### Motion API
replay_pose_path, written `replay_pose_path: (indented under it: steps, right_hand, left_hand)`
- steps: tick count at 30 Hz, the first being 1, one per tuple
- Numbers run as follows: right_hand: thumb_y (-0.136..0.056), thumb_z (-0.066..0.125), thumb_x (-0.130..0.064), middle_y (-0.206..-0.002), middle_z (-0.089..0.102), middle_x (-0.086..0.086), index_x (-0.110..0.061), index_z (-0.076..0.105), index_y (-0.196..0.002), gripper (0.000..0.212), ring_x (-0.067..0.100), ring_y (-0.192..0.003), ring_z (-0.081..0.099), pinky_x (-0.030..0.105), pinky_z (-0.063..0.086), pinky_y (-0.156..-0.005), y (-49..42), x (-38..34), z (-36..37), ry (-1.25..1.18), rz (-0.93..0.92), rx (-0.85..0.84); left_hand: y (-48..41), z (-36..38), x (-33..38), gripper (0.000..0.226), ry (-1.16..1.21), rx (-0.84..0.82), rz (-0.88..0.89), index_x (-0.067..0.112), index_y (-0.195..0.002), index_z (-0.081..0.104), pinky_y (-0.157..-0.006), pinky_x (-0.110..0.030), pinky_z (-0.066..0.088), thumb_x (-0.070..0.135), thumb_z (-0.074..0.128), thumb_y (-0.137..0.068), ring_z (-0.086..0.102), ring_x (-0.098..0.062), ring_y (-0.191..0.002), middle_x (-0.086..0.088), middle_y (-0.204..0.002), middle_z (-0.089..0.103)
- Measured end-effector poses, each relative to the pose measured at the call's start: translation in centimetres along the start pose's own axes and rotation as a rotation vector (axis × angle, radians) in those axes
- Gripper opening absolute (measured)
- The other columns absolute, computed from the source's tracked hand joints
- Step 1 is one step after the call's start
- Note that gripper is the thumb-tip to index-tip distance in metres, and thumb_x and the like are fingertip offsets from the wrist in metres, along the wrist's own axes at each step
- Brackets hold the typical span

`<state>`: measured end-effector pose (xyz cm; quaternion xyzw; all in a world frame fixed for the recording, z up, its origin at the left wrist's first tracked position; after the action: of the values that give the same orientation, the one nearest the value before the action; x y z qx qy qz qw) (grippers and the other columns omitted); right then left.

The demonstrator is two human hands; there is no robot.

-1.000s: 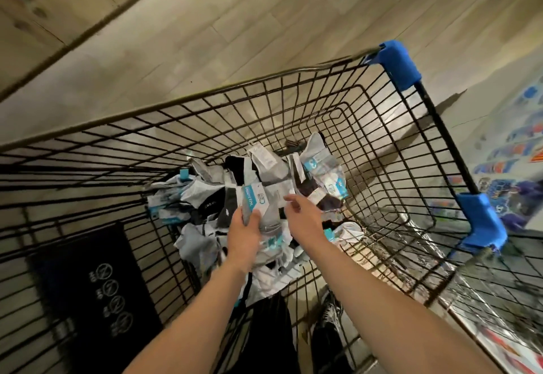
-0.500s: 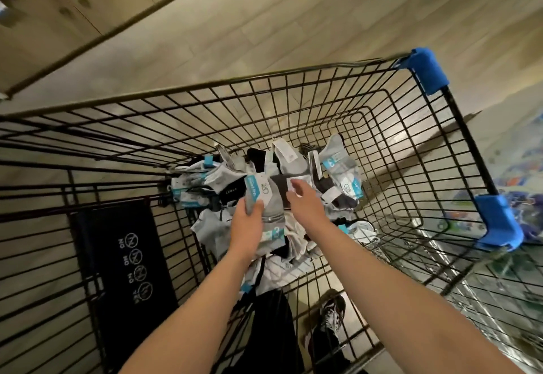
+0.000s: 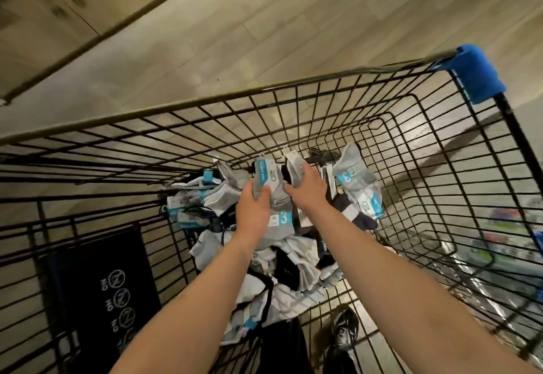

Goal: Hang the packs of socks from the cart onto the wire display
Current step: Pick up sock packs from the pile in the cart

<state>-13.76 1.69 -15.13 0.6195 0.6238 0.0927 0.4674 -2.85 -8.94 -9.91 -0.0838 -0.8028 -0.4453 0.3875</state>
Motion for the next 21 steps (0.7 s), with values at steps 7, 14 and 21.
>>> replay_pose_path:
  steps: [7, 14, 21]
  right_hand:
    - [-0.089, 0.065, -0.029, -0.136, 0.051, 0.01, -0.028, 0.047, -0.143, 0.058, 0.033, -0.13, 0.042, 0.043, 0.037, -0.106, 1.6, 0.5, -0.2, 0.055, -0.009, 0.105]
    - [-0.1, 0.057, -0.015, -0.124, 0.056, 0.002, -0.02, 0.057, -0.133, 0.034, 0.02, -0.116, 0.054, 0.039, 0.044, -0.105, 7.0, 0.4, -4.8, -0.364, -0.079, 0.287]
    - [-0.101, 0.05, -0.011, -0.125, 0.05, -0.005, -0.024, 0.048, -0.135, 0.037, 0.021, -0.122, 0.051, 0.045, 0.044, -0.108, 13.9, -1.6, -10.4, -0.336, -0.245, 0.31]
  left_hand:
    - [1.2, 0.4, -1.0, 0.021, 0.067, -0.032, -0.099, 0.034, -0.124, 0.055, -0.068, -0.028, 0.059, 0.032, 0.051, -0.103, 0.071, -0.012, -0.087, 0.005, -0.107, 0.071]
    - [3.7, -0.8, 0.3, 0.027, 0.01, -0.056, -0.009, 0.024, -0.131, 0.056, -0.06, -0.009, 0.047, 0.028, 0.051, -0.104, 0.065, 0.0, -0.087, 0.005, -0.112, 0.068]
    - [8.0, -1.9, 3.1, 0.028, -0.05, -0.024, 0.032, 0.015, -0.128, 0.056, -0.06, -0.016, 0.04, 0.028, 0.05, -0.104, 0.06, -0.012, -0.09, -0.002, -0.115, 0.066]
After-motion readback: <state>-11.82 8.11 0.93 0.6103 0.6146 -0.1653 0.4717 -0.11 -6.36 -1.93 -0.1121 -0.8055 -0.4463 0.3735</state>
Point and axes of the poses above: each hand's wrist, its own y-axis away from the middle knuckle, its own z-axis out of the palm, x = y × z, the point moved 4 cm from there along -y, towards the middle knuckle
